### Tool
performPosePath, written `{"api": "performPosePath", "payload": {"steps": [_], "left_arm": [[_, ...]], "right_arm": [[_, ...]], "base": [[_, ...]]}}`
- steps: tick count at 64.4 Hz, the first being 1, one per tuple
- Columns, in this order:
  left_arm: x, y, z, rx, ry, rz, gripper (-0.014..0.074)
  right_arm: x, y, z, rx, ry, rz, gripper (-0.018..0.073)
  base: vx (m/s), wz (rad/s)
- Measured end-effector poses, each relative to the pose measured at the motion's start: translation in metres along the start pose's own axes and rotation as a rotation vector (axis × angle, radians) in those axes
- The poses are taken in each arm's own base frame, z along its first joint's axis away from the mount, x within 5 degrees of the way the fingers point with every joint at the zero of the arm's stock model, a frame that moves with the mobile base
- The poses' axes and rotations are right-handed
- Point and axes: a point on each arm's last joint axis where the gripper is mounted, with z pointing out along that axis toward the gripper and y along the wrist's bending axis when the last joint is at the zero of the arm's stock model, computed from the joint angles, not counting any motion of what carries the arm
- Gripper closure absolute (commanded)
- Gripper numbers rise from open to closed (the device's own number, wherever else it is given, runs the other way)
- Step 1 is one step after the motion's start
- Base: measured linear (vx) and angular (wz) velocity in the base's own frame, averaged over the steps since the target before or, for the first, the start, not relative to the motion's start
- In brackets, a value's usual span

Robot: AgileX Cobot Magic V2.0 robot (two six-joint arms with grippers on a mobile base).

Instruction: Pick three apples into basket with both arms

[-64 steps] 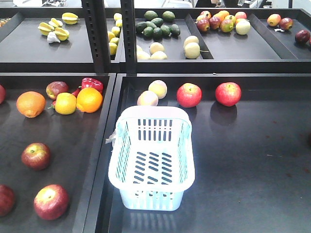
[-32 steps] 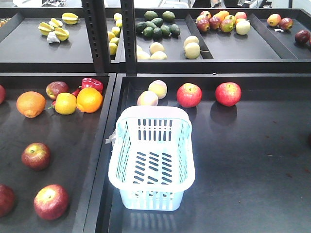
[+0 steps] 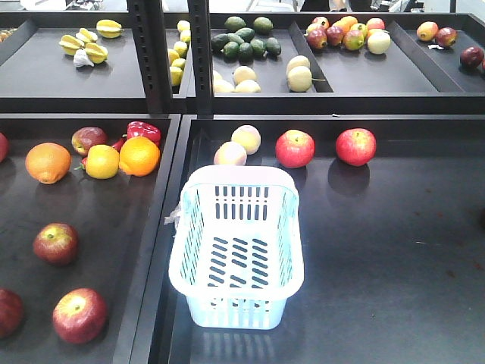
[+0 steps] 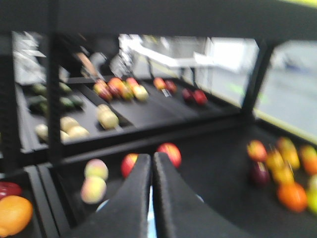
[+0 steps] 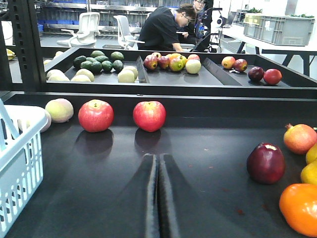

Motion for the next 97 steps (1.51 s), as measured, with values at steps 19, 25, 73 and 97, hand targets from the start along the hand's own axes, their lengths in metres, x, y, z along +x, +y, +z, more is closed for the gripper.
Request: {"api": "performPosePath", "payload": {"steps": [19,25,73,97], "left_arm": [[-0.008,0.053,0.092,0.269,0.223,0.087,0.0265],[-0.008,0.069,0.118,0.324,0.267,0.077,0.0082],[0.084,0.042,0.304,0.567,0.671,0.431,0.0066],[0.112,0.046,0.316,0.598,0.761,0.423,0.0066]], "right_arm": [[0.000,0.000,0.000,0.000,0.000,0.000,0.0563],[0.000,0.000,0.000,0.000,0.000,0.000,0.0563],[0.000,0.000,0.000,0.000,0.000,0.000,0.0563],[0.000,0.000,0.000,0.000,0.000,0.000,0.0563]], "base": [[0.00,0.00],[0.00,0.00],[0.00,0.00],[0.00,0.00]]}}
